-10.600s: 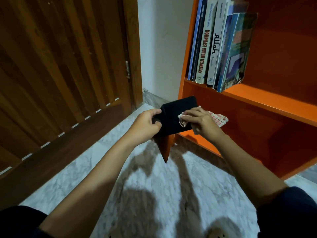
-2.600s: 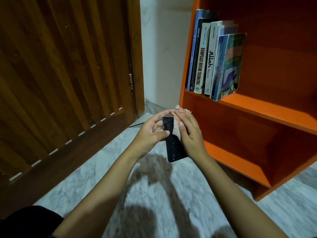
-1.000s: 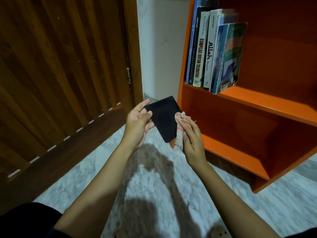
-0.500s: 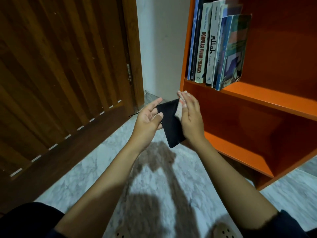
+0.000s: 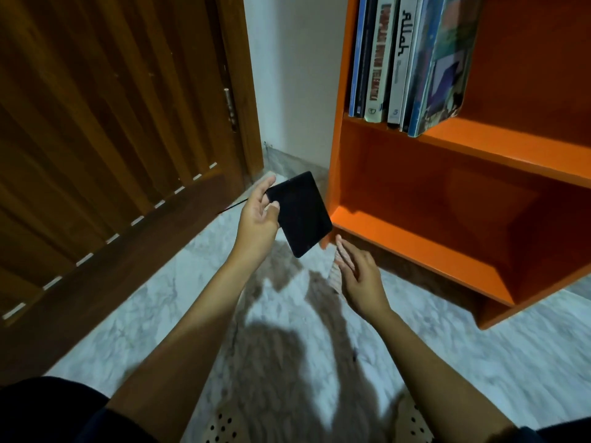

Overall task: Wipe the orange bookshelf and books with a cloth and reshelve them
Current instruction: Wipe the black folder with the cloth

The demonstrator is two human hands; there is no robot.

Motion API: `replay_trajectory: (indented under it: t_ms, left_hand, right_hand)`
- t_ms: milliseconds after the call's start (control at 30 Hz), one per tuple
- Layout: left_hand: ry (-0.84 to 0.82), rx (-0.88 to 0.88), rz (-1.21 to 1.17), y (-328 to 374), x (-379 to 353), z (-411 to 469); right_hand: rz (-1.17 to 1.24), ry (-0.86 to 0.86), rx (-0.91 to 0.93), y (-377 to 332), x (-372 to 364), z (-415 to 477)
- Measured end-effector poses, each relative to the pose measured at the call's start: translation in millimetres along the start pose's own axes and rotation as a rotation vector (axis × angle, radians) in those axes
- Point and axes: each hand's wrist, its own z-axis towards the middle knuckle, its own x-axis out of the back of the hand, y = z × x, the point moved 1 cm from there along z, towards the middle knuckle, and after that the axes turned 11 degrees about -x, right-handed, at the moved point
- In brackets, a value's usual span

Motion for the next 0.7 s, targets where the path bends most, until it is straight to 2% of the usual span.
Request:
replay_trajectory:
  t_ms: [167, 333, 533, 700]
  left_hand:
    - [-0.094, 0.111, 0.043, -52.2, -6.0, -13.9]
    - [-0.155, 0.199, 0.009, -93.7, -11.7, -17.7]
    - [-0.22, 0.171, 0.129, -125.3, -14.0, -17.6]
    - [-0.265, 0.138, 0.215, -122.5, -17.4, -15.6]
  right_hand:
    - [-0.094, -0.051, -0.294, 66.4, -19.5, -15.6]
    - [-0.163, -0.147, -0.452, 110.3, -35.6, -22.7]
    - [-0.183, -0.191, -0.516, 132.5, -46.0, -18.3]
    - [0.012, -0.098, -0.503, 114.5, -37.8, -0.1]
